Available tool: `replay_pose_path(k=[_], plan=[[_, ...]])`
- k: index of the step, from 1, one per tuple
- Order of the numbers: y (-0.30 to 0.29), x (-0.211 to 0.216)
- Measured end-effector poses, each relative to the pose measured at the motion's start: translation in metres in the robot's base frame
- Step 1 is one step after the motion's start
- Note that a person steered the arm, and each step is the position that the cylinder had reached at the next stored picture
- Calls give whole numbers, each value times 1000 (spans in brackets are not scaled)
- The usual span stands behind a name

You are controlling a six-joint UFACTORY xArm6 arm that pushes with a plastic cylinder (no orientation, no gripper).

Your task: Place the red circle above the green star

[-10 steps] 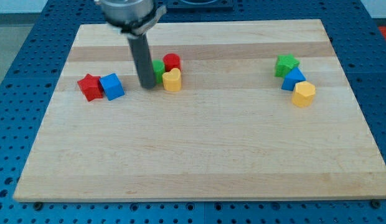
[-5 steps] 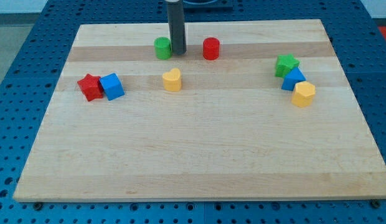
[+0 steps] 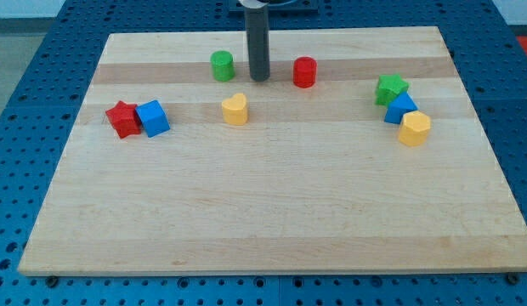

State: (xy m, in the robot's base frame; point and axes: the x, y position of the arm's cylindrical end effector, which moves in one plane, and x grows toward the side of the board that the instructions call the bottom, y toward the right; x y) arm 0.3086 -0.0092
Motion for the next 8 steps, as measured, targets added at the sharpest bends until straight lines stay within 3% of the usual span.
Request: replay_pose_path(k=[2, 4, 6, 7, 8], plan=[[125, -7], [103, -7], [160, -6], [158, -3], [89, 15]])
